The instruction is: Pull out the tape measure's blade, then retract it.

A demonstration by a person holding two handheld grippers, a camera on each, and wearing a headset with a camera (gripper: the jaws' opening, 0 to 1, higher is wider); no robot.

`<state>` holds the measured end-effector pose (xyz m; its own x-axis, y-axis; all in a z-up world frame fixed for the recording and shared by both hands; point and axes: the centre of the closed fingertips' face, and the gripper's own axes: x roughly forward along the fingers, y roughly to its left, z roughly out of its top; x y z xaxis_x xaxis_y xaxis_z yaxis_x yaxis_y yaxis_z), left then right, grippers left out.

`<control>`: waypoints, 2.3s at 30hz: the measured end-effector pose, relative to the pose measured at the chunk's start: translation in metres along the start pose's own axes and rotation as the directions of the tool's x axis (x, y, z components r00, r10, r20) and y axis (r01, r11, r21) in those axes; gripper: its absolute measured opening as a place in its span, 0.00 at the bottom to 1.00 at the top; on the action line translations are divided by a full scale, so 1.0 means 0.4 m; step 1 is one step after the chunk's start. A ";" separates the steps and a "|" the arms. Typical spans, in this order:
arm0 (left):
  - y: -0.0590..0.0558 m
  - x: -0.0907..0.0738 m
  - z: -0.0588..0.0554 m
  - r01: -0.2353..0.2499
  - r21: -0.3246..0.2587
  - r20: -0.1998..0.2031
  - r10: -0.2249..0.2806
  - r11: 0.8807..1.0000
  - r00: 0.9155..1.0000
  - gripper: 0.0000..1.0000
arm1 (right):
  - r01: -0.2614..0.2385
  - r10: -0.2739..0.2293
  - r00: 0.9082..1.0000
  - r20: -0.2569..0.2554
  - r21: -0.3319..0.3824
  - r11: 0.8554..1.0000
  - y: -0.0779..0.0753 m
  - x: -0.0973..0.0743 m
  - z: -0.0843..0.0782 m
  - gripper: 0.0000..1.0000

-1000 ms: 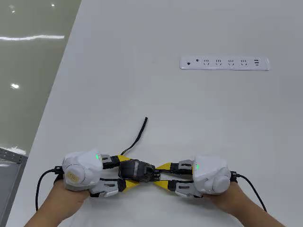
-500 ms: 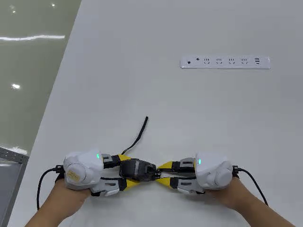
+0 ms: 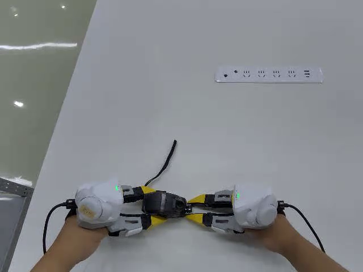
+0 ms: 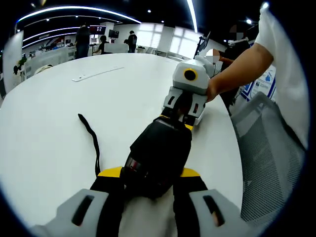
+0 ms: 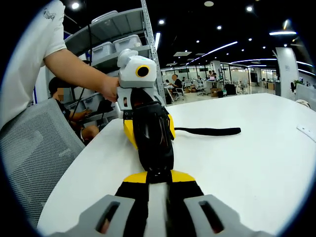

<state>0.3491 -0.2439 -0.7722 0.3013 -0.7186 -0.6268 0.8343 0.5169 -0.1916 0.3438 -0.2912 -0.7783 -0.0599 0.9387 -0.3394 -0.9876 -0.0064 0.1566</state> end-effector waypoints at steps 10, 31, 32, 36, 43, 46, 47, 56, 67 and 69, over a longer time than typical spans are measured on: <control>0.000 0.000 0.001 -0.003 0.002 0.003 0.003 1.000 1.000 0.35 | 0.007 -0.007 1.000 -0.002 0.000 1.000 -0.001 0.002 0.000 0.12; 0.000 -0.002 -0.004 0.001 0.013 -0.006 -0.001 1.000 1.000 0.33 | 0.023 -0.023 1.000 0.001 -0.004 1.000 -0.007 -0.009 -0.001 0.12; 0.000 -0.002 -0.005 0.002 0.012 -0.006 -0.002 1.000 1.000 0.33 | 0.024 -0.024 1.000 0.000 -0.003 1.000 -0.007 -0.010 -0.002 0.12; 0.001 -0.002 -0.007 0.003 0.023 -0.017 -0.002 1.000 1.000 0.32 | 0.028 -0.028 1.000 0.002 -0.005 1.000 -0.010 -0.019 -0.003 0.12; 0.001 -0.002 -0.008 0.004 0.021 -0.017 -0.004 1.000 1.000 0.32 | 0.032 -0.032 0.999 0.003 -0.003 0.999 -0.010 -0.031 -0.007 0.12; 0.000 -0.002 -0.008 0.005 0.020 -0.018 -0.005 1.000 1.000 0.32 | 0.035 -0.035 0.999 0.004 0.007 0.999 -0.010 -0.039 -0.008 0.12; 0.000 -0.002 -0.008 0.005 0.021 -0.020 -0.005 1.000 1.000 0.32 | 0.036 -0.036 0.999 0.005 0.012 0.999 -0.010 -0.042 -0.009 0.12; 0.002 -0.003 -0.011 0.003 0.022 -0.023 -0.003 1.000 1.000 0.31 | 0.049 -0.049 0.999 0.010 0.026 0.998 -0.013 -0.064 -0.020 0.12; 0.007 0.000 -0.017 -0.003 0.032 -0.035 0.004 0.999 0.999 0.30 | 0.062 -0.062 0.998 0.014 0.043 0.997 -0.018 -0.097 -0.033 0.12; 0.007 0.001 -0.017 -0.003 0.033 -0.037 0.005 0.999 0.999 0.30 | 0.063 -0.064 0.998 0.013 0.042 0.997 -0.019 -0.101 -0.035 0.12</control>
<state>0.3485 -0.2394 -0.7782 0.2878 -0.6986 -0.6551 0.8483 0.5035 -0.1642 0.3517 -0.3340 -0.7786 0.0055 0.9418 -0.3362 -0.9825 0.0676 0.1734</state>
